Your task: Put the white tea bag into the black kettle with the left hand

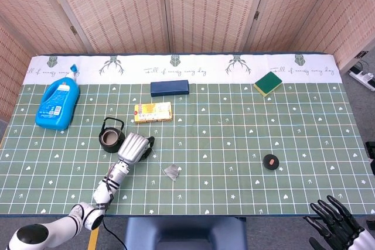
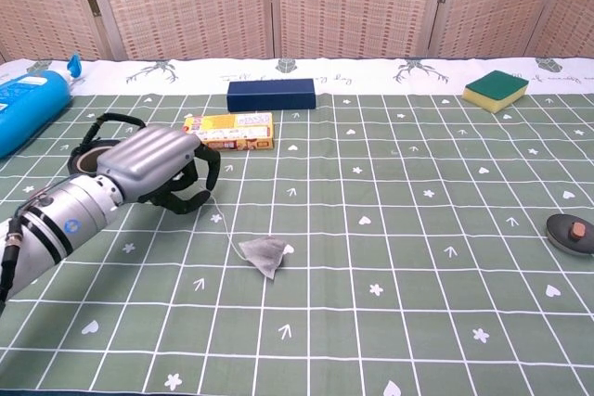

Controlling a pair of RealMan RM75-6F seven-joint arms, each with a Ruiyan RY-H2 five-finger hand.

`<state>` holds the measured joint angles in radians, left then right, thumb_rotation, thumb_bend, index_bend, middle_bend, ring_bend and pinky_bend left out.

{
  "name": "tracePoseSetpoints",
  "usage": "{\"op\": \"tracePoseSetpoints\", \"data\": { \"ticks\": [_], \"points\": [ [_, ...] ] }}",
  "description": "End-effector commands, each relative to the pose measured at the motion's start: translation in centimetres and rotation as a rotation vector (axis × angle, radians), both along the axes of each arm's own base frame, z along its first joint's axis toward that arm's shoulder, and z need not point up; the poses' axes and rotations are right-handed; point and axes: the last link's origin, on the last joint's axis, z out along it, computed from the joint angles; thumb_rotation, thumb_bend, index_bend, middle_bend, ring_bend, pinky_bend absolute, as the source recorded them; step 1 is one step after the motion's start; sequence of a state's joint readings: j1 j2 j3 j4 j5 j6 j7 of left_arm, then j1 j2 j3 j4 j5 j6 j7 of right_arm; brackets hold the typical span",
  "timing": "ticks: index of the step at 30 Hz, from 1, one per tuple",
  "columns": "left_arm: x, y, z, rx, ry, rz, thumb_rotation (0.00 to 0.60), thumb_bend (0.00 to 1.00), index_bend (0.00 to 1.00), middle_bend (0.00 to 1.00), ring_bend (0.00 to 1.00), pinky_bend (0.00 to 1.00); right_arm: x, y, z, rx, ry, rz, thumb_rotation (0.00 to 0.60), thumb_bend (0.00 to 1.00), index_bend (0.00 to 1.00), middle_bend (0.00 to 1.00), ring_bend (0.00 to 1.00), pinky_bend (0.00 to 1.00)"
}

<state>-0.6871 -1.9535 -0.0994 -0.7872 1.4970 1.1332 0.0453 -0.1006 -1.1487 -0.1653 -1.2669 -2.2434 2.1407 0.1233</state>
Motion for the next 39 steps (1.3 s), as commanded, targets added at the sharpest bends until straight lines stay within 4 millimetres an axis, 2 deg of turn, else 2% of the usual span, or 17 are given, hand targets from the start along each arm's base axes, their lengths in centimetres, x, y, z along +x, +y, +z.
{"op": "tracePoseSetpoints", "data": {
  "ticks": [1, 8, 15, 26, 39],
  "points": [
    [0.1, 0.0, 0.4, 0.012, -0.002, -0.006, 0.6, 0.48, 0.59, 1.0, 1.0, 1.0, 0.0, 0.0, 0.0, -0.001, 0.001, 0.0, 0.6, 0.42, 0.0, 0.0, 0.0, 0.0],
    [0.8, 0.2, 2.9, 0.084, -0.021, -0.045, 0.6, 0.48, 0.59, 1.0, 1.0, 1.0, 0.0, 0.0, 0.0, -0.008, -0.001, -0.001, 0.6, 0.42, 0.0, 0.0, 0.0, 0.0],
    [2.7, 0.1, 7.8, 0.192, -0.046, -0.078, 0.6, 0.48, 0.59, 1.0, 1.0, 1.0, 0.0, 0.0, -0.1, -0.006, 0.005, 0.0, 0.6, 0.42, 0.0, 0.0, 0.0, 0.0],
    [3.8, 0.5, 13.9, 0.299, -0.09, -0.043, 0.6, 0.48, 0.59, 1.0, 1.0, 1.0, 0.0, -0.2, -0.1, -0.008, 0.003, -0.004, 0.6, 0.42, 0.0, 0.0, 0.0, 0.0],
    [4.9, 2.4, 19.0, 0.379, -0.083, -0.029, 0.6, 0.48, 0.59, 1.0, 1.0, 1.0, 0.1, -0.8, -0.4, -0.001, 0.013, -0.031, 0.6, 0.42, 0.0, 0.0, 0.0, 0.0]
  ]
}}
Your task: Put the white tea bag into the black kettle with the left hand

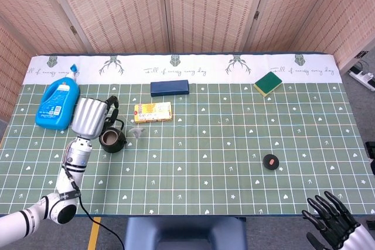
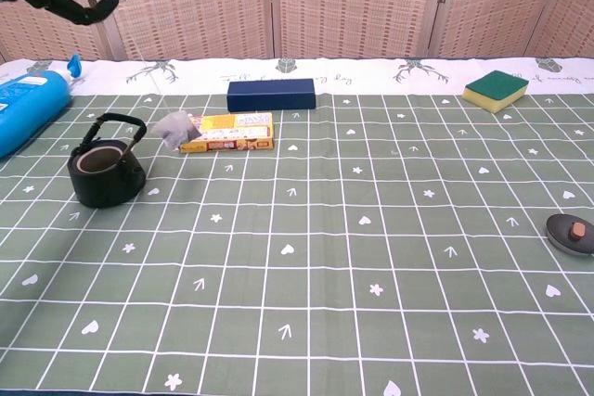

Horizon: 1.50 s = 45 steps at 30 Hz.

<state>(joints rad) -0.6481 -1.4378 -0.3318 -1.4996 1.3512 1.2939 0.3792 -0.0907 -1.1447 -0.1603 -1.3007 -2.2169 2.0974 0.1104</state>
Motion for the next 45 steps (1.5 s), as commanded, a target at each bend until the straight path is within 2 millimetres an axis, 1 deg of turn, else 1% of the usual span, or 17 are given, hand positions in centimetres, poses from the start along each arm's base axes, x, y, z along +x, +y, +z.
{"op": "tracePoseSetpoints", "data": {
  "ticks": [1, 5, 9, 14, 17, 26, 32, 35, 41, 45],
  "points": [
    [-0.1, 0.2, 1.3, 0.028, 0.045, -0.005, 0.6, 0.48, 0.59, 1.0, 1.0, 1.0, 0.0, 0.0, 0.0, 0.003, 0.003, 0.002, 0.6, 0.42, 0.0, 0.0, 0.0, 0.0],
    [-1.1, 0.4, 2.5, 0.033, 0.031, 0.033, 0.6, 0.48, 0.59, 1.0, 1.0, 1.0, 0.2, 0.2, -0.4, 0.014, 0.015, 0.007, 0.6, 0.42, 0.0, 0.0, 0.0, 0.0],
    [-2.4, 0.3, 2.8, 0.028, 0.045, 0.053, 0.6, 0.49, 0.6, 1.0, 1.0, 1.0, 0.2, 0.1, -0.6, 0.019, 0.022, 0.002, 0.6, 0.42, 0.0, 0.0, 0.0, 0.0],
    [-3.4, 0.3, 3.2, 0.027, 0.035, 0.065, 0.6, 0.49, 0.6, 1.0, 1.0, 1.0, 0.3, 0.0, -0.7, 0.018, 0.028, -0.002, 0.6, 0.42, 0.0, 0.0, 0.0, 0.0],
    [-3.9, 0.1, 3.1, 0.014, 0.05, 0.068, 0.6, 0.49, 0.6, 1.0, 1.0, 1.0, 0.3, -0.1, -0.6, 0.015, 0.026, -0.006, 0.6, 0.42, 0.0, 0.0, 0.0, 0.0],
    [-5.0, -0.3, 1.7, -0.029, 0.079, 0.07, 0.6, 0.49, 0.6, 1.0, 1.0, 1.0, 0.4, -0.2, -0.8, 0.014, 0.032, -0.01, 0.6, 0.42, 0.0, 0.0, 0.0, 0.0],
    [-5.2, -0.6, 1.7, -0.024, 0.1, 0.065, 0.6, 0.49, 0.61, 1.0, 1.0, 1.0, 0.3, -0.3, -0.7, 0.013, 0.029, -0.013, 0.6, 0.42, 0.0, 0.0, 0.0, 0.0],
    [-5.5, -0.9, 2.2, -0.013, 0.095, 0.069, 0.6, 0.49, 0.61, 1.0, 1.0, 1.0, 0.3, -0.3, -0.8, 0.014, 0.031, -0.011, 0.6, 0.42, 0.0, 0.0, 0.0, 0.0],
    [-5.9, -1.3, 4.0, 0.019, 0.073, 0.076, 0.6, 0.49, 0.61, 1.0, 1.0, 1.0, 0.4, -0.6, -1.2, 0.022, 0.044, -0.018, 0.6, 0.42, 0.0, 0.0, 0.0, 0.0],
    [-6.4, -1.7, 4.3, 0.012, 0.069, 0.091, 0.6, 0.49, 0.61, 1.0, 1.0, 1.0, 0.5, -0.7, -1.3, 0.023, 0.049, -0.023, 0.6, 0.42, 0.0, 0.0, 0.0, 0.0]
  ]
}}
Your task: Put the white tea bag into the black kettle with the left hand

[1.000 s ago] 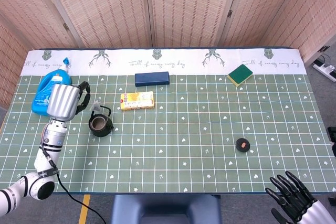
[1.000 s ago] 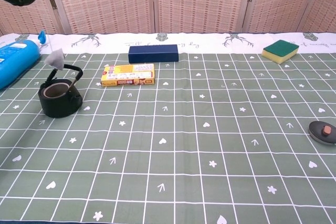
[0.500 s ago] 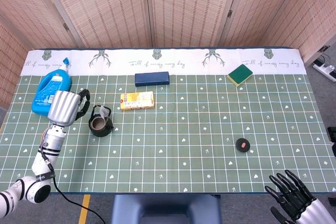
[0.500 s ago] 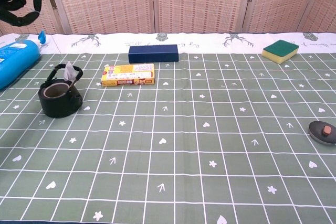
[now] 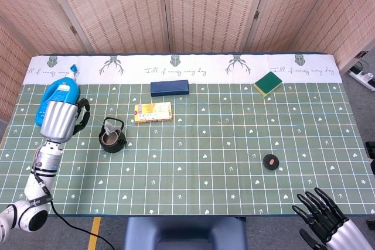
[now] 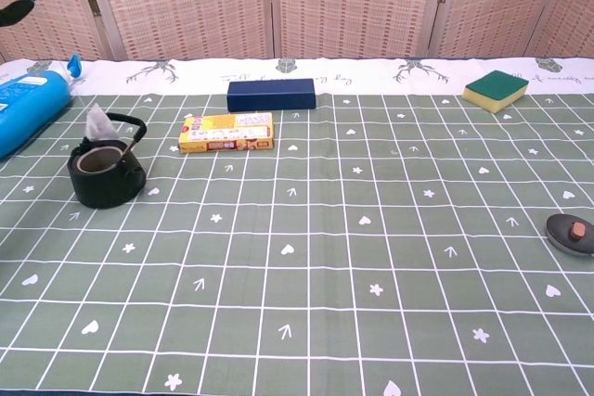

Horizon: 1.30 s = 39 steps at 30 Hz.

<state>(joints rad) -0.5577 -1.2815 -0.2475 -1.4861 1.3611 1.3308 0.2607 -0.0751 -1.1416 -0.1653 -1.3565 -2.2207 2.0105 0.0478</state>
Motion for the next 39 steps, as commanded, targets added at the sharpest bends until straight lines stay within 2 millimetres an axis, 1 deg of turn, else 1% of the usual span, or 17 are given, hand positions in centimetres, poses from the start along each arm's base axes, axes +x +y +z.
{"op": "tracePoseSetpoints", "data": {
  "ticks": [1, 9, 16, 19, 23, 26, 27, 28, 36, 39],
  "points": [
    [-0.4, -0.2, -0.1, -0.009, 0.005, 0.009, 0.6, 0.49, 0.61, 1.0, 1.0, 1.0, 0.0, 0.0, 0.0, -0.002, 0.002, -0.001, 0.6, 0.42, 0.0, 0.0, 0.0, 0.0],
    [-0.7, -1.0, -1.6, -0.061, 0.005, -0.007, 0.6, 0.49, 0.61, 1.0, 1.0, 1.0, 0.0, 0.1, 0.3, -0.012, -0.006, 0.003, 0.6, 0.42, 0.0, 0.0, 0.0, 0.0],
    [0.0, -1.3, -3.3, -0.094, 0.0, -0.037, 0.6, 0.49, 0.61, 1.0, 1.0, 1.0, -0.1, 0.4, 0.5, -0.018, -0.015, 0.011, 0.6, 0.42, 0.0, 0.0, 0.0, 0.0],
    [0.1, -1.9, -4.6, -0.128, -0.018, -0.049, 0.6, 0.49, 0.61, 1.0, 1.0, 1.0, -0.2, 0.5, 0.6, -0.02, -0.018, 0.014, 0.6, 0.42, 0.0, 0.0, 0.0, 0.0],
    [-0.4, -2.5, -6.9, -0.178, -0.034, -0.06, 0.6, 0.49, 0.61, 1.0, 1.0, 1.0, -0.2, 0.5, 0.6, -0.017, -0.016, 0.015, 0.6, 0.42, 0.0, 0.0, 0.0, 0.0],
    [-0.5, -2.6, -7.5, -0.188, -0.042, -0.065, 0.6, 0.49, 0.61, 1.0, 1.0, 1.0, -0.2, 0.6, 0.6, -0.017, -0.015, 0.016, 0.6, 0.42, 0.0, 0.0, 0.0, 0.0],
    [-0.8, -3.0, -8.3, -0.21, -0.052, -0.07, 0.6, 0.49, 0.61, 1.0, 1.0, 1.0, -0.2, 0.6, 0.6, -0.019, -0.017, 0.016, 0.6, 0.42, 0.0, 0.0, 0.0, 0.0],
    [-1.0, -3.3, -8.6, -0.215, -0.059, -0.074, 0.6, 0.49, 0.61, 1.0, 1.0, 1.0, -0.2, 0.6, 0.7, -0.02, -0.018, 0.016, 0.6, 0.42, 0.0, 0.0, 0.0, 0.0],
    [-3.2, -6.4, -8.6, -0.24, -0.1, -0.093, 0.6, 0.49, 0.62, 1.0, 1.0, 1.0, -0.2, 0.5, 0.5, -0.018, -0.016, 0.016, 0.6, 0.42, 0.0, 0.0, 0.0, 0.0],
    [-4.1, -7.2, -8.6, -0.253, -0.105, -0.082, 0.6, 0.53, 0.63, 1.0, 1.0, 1.0, -0.1, 0.5, 0.4, -0.016, -0.011, 0.017, 0.6, 0.42, 0.0, 0.0, 0.0, 0.0]
  ]
}}
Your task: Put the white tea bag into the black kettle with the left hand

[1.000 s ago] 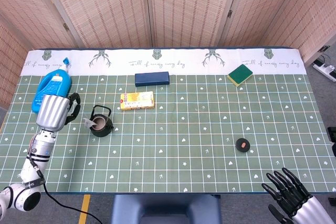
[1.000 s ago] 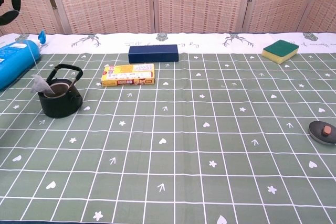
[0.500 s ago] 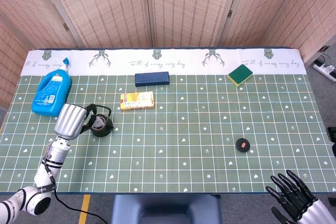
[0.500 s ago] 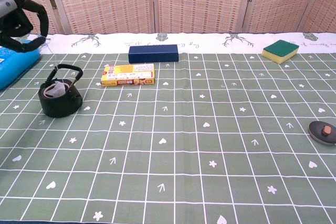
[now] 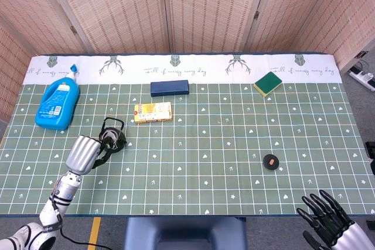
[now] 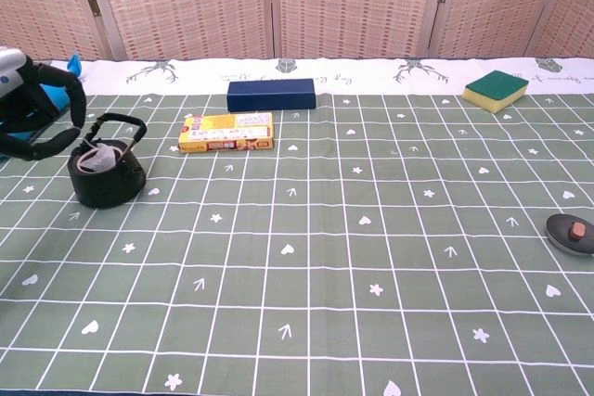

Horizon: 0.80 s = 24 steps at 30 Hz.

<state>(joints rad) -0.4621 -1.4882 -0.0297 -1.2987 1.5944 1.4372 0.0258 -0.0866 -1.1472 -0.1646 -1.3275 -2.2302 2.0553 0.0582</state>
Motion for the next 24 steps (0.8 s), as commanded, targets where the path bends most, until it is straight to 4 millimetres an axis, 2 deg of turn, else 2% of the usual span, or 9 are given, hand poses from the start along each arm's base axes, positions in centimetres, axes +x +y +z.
{"op": "tracePoseSetpoints", "data": {
  "ticks": [1, 5, 12, 17, 24],
  "points": [
    [-1.0, -0.7, 0.0, -0.014, 0.0, 0.014, 0.6, 0.54, 0.63, 1.0, 1.0, 1.0, 0.0, 0.0, -0.1, 0.002, 0.003, -0.001, 0.6, 0.42, 0.0, 0.0, 0.0, 0.0],
    [-2.4, -1.1, -0.6, -0.04, -0.019, 0.054, 0.6, 0.54, 0.63, 1.0, 1.0, 1.0, 0.1, -0.1, -0.1, 0.001, 0.004, -0.003, 0.6, 0.42, 0.0, 0.0, 0.0, 0.0],
    [-4.9, -2.5, -2.8, -0.094, -0.034, 0.091, 0.6, 0.54, 0.63, 1.0, 1.0, 1.0, 0.1, -0.1, -0.1, 0.005, 0.006, -0.002, 0.6, 0.42, 0.0, 0.0, 0.0, 0.0],
    [-5.6, -3.1, -3.7, -0.112, -0.022, 0.09, 0.6, 0.54, 0.64, 1.0, 1.0, 1.0, 0.1, 0.0, -0.2, 0.002, 0.005, 0.0, 0.6, 0.42, 0.0, 0.0, 0.0, 0.0],
    [-6.2, -3.8, -3.6, -0.132, -0.027, 0.096, 0.6, 0.54, 0.67, 1.0, 1.0, 1.0, 0.1, -0.1, -0.3, 0.007, 0.01, -0.003, 0.6, 0.42, 0.0, 0.0, 0.0, 0.0]
  ]
}}
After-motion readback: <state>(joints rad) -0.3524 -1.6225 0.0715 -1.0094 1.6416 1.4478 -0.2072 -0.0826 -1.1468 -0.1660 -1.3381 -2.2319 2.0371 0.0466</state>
